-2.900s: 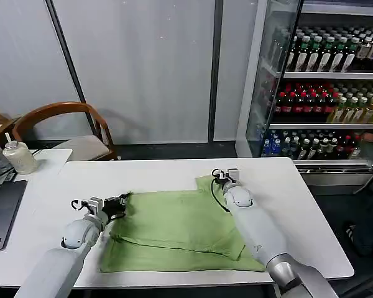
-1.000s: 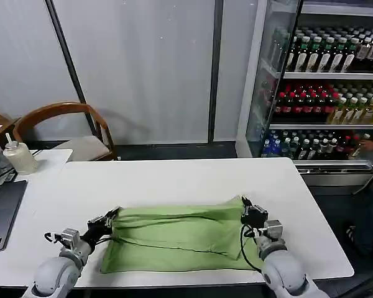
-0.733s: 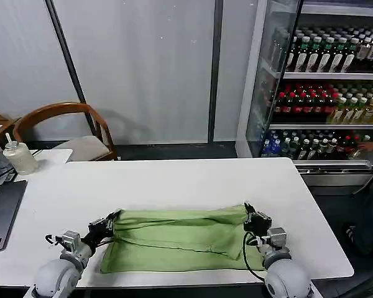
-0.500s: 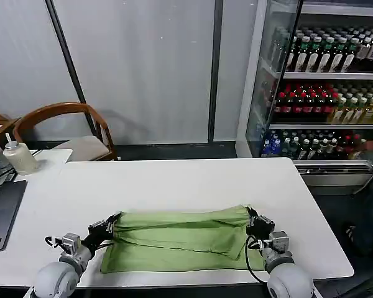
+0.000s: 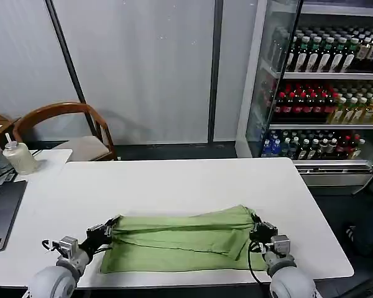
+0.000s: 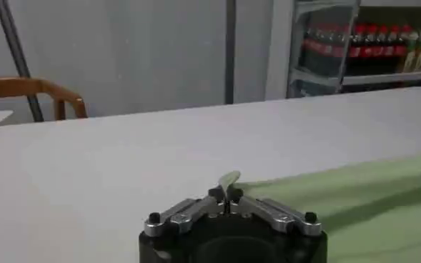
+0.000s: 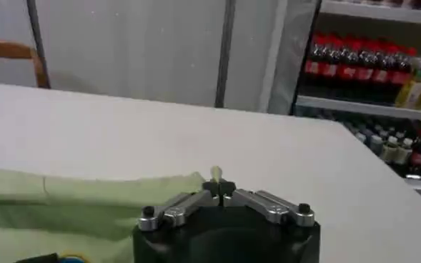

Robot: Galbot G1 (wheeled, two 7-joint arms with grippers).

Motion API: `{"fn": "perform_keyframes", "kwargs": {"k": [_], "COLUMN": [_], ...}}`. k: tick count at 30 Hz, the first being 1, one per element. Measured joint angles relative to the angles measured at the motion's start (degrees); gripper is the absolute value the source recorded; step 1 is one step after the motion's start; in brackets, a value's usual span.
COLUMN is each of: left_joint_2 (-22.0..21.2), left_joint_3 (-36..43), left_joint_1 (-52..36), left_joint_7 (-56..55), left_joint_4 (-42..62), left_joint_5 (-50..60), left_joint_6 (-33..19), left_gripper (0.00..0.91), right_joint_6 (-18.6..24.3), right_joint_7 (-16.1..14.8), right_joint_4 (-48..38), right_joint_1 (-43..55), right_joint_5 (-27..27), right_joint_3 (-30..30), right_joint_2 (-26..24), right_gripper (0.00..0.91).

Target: Fold and organize the clothes.

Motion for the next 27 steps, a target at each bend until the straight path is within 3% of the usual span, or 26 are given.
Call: {"fn": "perform_keyframes", "kwargs": {"k": [1, 2, 3, 18, 27], "left_joint_2": [0.0, 0.0, -0.1, 0.5, -0.6], "left_joint_3": [0.0, 0.0, 0.1, -2.2, -0.2], "left_joint_1": [0.4, 0.7, 1.0, 5.5, 6.3], "left_joint_7": [0.0, -0.1, -0.1, -2.5, -10.9], "left_joint_4": [-0.4, -0.6, -0.8, -6.4, -9.4], "left_joint_5": [0.2, 0.4, 0.6, 3.0, 0.5], "left_joint_6": [0.0, 0.1, 0.2, 2.6, 2.7], "left_gripper": [0.06, 0.413, 0.907, 0.907, 0.907], "right_joint_6": [0.0, 0.0, 0.0, -2.3, -2.3], "right_joint_7": [0.0, 0.0, 0.0, 1.7, 1.9], "right_joint_4": [0.0, 0.1, 0.2, 6.7, 9.8], "right_joint_1": [-0.1, -0.2, -0.4, -6.3, -10.8], "right_joint_5": [-0.1, -0.1, -0.2, -0.6, -2.2], "right_joint_3": [-0.1, -0.1, -0.2, 2.6, 4.4], "right_joint_2": [0.0, 0.0, 0.0, -1.2, -0.3], "right_gripper": [0.0, 0.393, 0.907, 0.907, 0.907]}}
